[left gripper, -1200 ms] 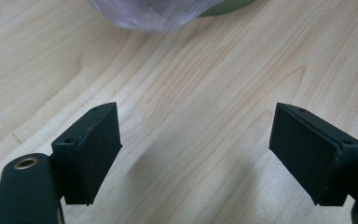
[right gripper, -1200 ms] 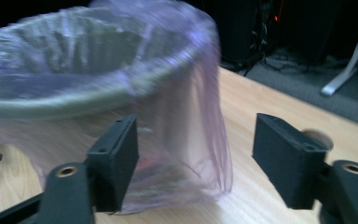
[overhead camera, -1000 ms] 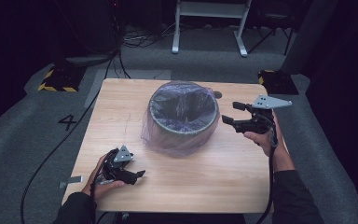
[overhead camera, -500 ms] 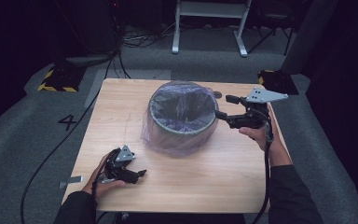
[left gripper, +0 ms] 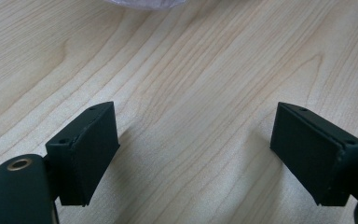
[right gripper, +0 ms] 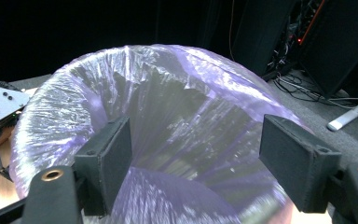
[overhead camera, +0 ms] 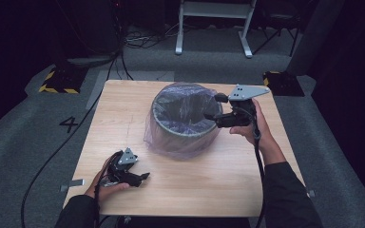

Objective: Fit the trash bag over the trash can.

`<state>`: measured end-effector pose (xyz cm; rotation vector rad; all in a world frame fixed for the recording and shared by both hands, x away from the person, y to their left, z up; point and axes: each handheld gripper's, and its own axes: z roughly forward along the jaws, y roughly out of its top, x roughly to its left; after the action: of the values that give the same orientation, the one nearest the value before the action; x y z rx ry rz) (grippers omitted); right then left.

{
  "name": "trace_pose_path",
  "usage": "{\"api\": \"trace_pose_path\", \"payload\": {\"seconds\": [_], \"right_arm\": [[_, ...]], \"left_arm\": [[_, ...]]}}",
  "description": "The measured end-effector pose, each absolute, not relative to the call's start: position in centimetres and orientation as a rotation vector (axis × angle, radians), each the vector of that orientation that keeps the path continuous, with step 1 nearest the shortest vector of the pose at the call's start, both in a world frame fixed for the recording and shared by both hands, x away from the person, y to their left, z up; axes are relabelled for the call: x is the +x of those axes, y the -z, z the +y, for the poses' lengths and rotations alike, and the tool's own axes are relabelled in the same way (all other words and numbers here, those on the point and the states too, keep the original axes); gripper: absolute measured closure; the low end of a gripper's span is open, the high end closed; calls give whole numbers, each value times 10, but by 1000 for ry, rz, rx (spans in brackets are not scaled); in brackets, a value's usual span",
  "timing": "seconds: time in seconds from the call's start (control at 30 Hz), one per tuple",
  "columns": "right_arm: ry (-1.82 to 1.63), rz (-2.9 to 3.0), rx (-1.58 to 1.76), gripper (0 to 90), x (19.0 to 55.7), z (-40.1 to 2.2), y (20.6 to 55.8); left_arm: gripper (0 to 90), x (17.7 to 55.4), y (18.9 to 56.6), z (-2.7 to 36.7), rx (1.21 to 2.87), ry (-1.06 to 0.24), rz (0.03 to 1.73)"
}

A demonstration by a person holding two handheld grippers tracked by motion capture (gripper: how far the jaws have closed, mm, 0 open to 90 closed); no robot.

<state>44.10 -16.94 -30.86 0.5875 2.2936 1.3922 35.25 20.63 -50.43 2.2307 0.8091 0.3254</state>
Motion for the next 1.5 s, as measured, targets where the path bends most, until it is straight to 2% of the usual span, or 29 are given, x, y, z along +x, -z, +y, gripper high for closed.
{"api": "trace_pose_path", "payload": {"seconds": [0.97, 1.5], "right_arm": [[-1169, 2527, 530, 243, 461, -123, 325], [-1122, 2604, 546, 180, 466, -118, 329]], "left_arm": [[146, 353, 504, 206, 2231, -325, 808], [146, 353, 504, 206, 2231, -325, 808]]}}
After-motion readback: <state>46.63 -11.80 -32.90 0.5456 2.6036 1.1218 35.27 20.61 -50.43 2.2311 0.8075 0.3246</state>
